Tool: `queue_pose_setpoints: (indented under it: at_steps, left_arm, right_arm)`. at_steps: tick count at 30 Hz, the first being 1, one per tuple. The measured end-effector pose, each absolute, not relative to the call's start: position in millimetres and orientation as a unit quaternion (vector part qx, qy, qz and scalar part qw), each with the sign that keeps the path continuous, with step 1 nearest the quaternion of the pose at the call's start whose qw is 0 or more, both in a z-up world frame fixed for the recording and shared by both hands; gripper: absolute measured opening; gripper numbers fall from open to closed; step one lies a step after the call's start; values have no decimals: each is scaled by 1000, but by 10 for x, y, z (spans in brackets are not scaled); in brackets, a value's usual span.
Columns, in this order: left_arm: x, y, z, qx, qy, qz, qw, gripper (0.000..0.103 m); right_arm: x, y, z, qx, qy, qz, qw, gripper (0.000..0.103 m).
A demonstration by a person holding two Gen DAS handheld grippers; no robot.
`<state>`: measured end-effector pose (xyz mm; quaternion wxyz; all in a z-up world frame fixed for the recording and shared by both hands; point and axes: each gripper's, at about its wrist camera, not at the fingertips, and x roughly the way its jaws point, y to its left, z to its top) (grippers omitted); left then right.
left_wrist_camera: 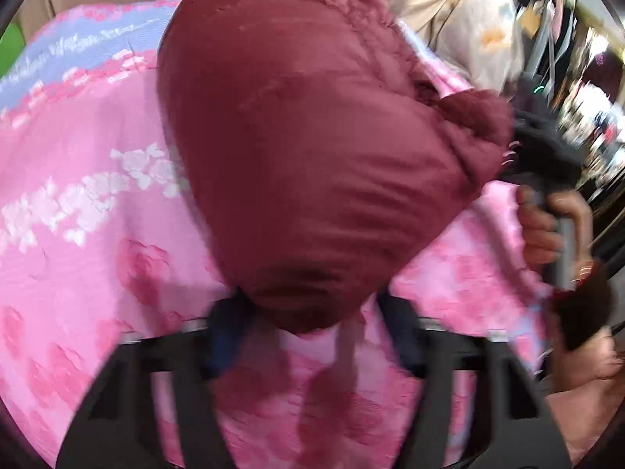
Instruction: Fold large clothes
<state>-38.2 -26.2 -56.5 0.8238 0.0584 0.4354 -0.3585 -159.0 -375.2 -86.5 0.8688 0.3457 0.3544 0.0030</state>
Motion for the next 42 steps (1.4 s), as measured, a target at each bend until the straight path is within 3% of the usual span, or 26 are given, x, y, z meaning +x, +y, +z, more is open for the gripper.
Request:
queue_pose_setpoints:
  at_steps: [6, 9, 10, 12, 17, 19, 20, 21, 25, 32, 34, 38, 40, 41, 42]
  left_arm:
    - [55, 15, -455, 33, 444, -313, 839, 34]
    - [57, 79, -449, 23, 447, -319, 835, 35]
    - [40, 102, -449, 21, 447, -320, 835, 35]
    - [58, 142, -446, 12, 444, -325, 835, 35]
    - [139, 172, -448, -14, 448, -324, 833, 35]
    - [150, 165, -419, -18, 444, -325, 834, 35]
    - [147, 154, -413, -14, 443, -324, 836, 35]
    - [152, 147, -411, -11, 444, -322, 836, 35]
    - [174, 144, -467, -16, 456, -330, 827, 33]
    - [105, 19, -415, 24, 443, -328, 834, 33]
    - [55, 125, -287, 14, 443, -339, 830, 33]
    - [-117, 432, 112, -10, 410, -370, 834, 36]
    - [-157, 535, 350, -15, 378, -369, 849, 45]
    - [-144, 533, 446, -15, 363, -366, 857, 51]
    - [-118, 509, 506, -12, 352, -365, 862, 53]
  right_arm:
    - [-1792, -3598, -810, 334, 350, -31, 875, 54]
    - [-1992, -3463, -521, 306, 307, -59, 899, 55]
    - [-2019, -3407, -436, 299, 296, -54, 906, 56]
    - [-2020, -3186, -205, 279, 274, -19, 920, 69]
    - [-1661, -2676, -214, 252, 310, 44, 916, 72]
    - [-1536, -2558, -295, 237, 323, 26, 916, 50]
    - [-1523, -2539, -310, 233, 326, 19, 916, 15]
    - [-1543, -2552, -300, 233, 322, 12, 917, 7]
    - [-1917, -2759, -177, 236, 281, -40, 929, 1]
    - [-1939, -2970, -731, 259, 355, -80, 895, 0]
    - [-1966, -2994, -655, 264, 345, -75, 897, 1]
    - [-2104, -3116, -361, 252, 308, -93, 913, 15]
    - [-2093, -3156, -158, 245, 280, -91, 924, 31]
    - [-2052, -3169, -90, 246, 269, -80, 928, 50]
    - [-1981, -3183, -14, 246, 258, -67, 932, 59]
